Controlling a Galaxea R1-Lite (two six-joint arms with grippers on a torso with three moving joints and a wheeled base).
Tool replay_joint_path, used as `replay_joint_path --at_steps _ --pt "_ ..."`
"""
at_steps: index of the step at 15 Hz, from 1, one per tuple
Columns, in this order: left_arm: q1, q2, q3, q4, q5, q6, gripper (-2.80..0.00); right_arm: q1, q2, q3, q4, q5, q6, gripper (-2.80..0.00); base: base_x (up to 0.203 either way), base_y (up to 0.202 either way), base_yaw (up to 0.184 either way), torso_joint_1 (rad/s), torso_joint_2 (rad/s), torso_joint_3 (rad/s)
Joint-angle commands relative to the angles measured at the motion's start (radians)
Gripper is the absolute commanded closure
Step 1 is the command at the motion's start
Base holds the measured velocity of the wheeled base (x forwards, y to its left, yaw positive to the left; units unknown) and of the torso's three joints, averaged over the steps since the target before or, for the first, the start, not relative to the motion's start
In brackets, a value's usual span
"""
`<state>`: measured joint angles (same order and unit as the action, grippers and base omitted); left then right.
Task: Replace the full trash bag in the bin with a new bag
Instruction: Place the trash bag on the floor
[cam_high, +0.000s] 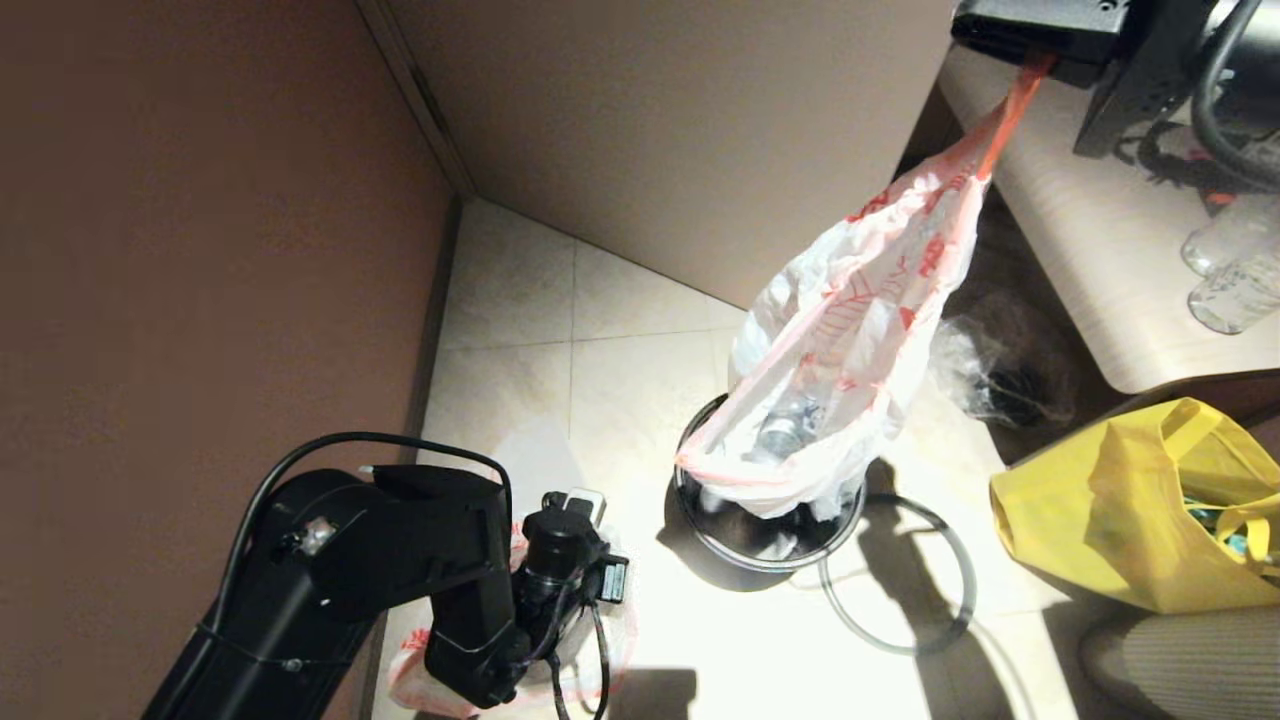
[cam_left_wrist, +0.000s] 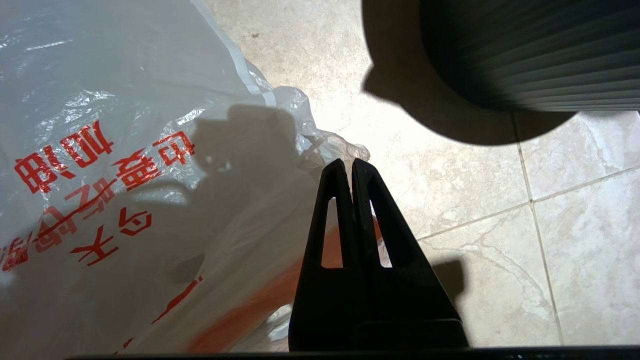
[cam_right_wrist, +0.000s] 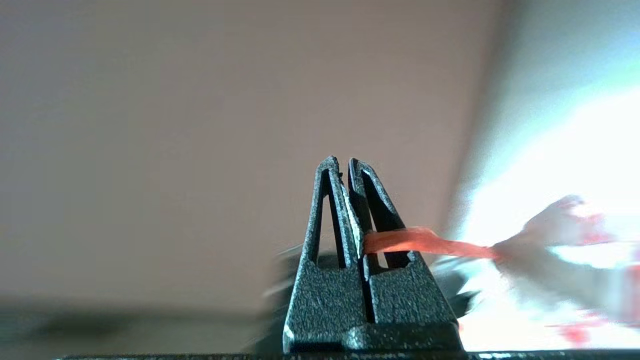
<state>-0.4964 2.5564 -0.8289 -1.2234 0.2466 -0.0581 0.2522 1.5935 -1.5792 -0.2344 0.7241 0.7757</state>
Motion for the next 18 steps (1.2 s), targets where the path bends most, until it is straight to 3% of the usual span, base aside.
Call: replay_joint_path --at_steps 1,3,5,9,13,15,18 --pt "0.001 0.01 -0.002 -0.007 0.002 0.0 0.0 0.039 0.034 -0.038 0.061 -0.183 -0.148 0.0 0.0 0.0 0.0 0.0 0.0 0.0" --pt "0.001 0.012 -0.004 -0.007 0.002 0.002 0.0 0.094 0.003 -0.051 0.104 -0.382 -0.276 0.0 0.0 0.0 0.0 0.0 0.0 0.0" --pt "0.0 0.012 -0.008 0.012 0.002 0.003 0.0 0.103 -0.067 -0.07 0.12 -0.515 -0.325 0.0 0.0 0.0 0.0 0.0 0.0 0.0" --pt "0.001 0.013 -0.017 0.021 0.002 0.003 0.0 0.13 -0.199 -0.08 0.151 -0.695 -0.466 0.0 0.0 0.0 0.0 0.0 0.0 0.0" --pt "0.001 0.021 -0.022 0.021 0.005 0.004 0.0 0.247 -0.245 -0.081 0.136 -1.009 -0.747 0.0 0.0 0.0 0.0 0.0 0.0 0.0" --pt "0.001 0.022 -0.028 0.034 0.007 0.004 0.0 0.262 -0.241 -0.046 0.048 -1.065 -0.844 0.0 0.0 0.0 0.0 0.0 0.0 0.0" --pt "0.001 0.021 -0.032 0.052 0.008 0.003 0.0 0.236 -0.199 0.115 -0.198 -1.079 -0.947 0.0 0.0 0.0 0.0 0.0 0.0 0.0"
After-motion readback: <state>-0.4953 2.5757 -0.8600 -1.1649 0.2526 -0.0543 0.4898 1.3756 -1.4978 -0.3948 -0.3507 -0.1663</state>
